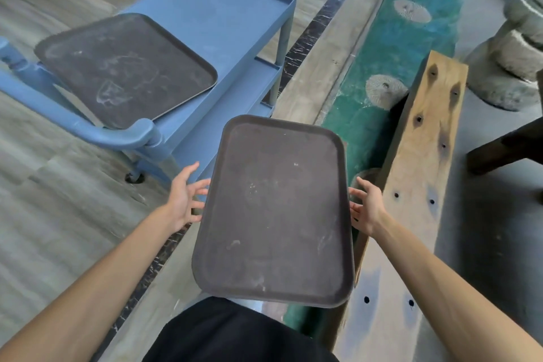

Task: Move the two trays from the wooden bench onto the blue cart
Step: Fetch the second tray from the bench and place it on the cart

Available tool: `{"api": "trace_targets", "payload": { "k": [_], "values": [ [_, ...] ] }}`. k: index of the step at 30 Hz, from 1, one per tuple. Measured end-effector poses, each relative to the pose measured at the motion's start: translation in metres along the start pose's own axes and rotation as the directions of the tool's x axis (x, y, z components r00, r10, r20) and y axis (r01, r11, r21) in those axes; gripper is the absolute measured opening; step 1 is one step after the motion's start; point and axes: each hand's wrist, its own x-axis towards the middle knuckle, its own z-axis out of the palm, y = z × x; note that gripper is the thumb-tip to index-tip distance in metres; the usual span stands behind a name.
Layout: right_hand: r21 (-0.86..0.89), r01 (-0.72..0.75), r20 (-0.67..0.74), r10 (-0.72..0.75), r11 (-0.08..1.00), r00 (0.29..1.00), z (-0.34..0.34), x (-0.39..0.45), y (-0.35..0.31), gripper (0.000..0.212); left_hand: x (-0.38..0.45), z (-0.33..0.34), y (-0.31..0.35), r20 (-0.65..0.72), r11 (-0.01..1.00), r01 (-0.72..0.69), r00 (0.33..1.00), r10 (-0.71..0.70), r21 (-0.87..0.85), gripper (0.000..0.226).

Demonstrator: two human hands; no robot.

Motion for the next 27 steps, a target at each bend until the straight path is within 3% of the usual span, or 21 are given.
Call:
{"api": "trace_targets", "payload": {
  "k": [9,14,18,27],
  "values": [
    [0.055,0.014,-0.008,-0.013,0.998,1.000,0.015,0.064,-0.109,0.047,0.065,0.052,0.101,0.001,1.000,-0.011,1.000,0.011,0.022,0.083],
    [-0.008,0.051,0.015,-0.050,0.999,0.999,0.034,0.102,-0.168,0.036,0.101,0.071,0.152,-0.039,0.999,-0.031,0.999,0.033,0.034,0.083],
    [-0.124,0.099,0.054,-0.092,0.987,0.994,0.059,0.149,-0.235,0.036,0.133,0.087,0.201,-0.071,0.997,-0.079,0.994,0.078,-0.014,0.079],
    [-0.157,0.153,0.218,-0.117,0.976,0.969,0.121,0.237,-0.395,0.044,0.195,0.118,0.307,-0.150,0.963,-0.164,0.980,0.134,-0.213,0.084]
  ]
}}
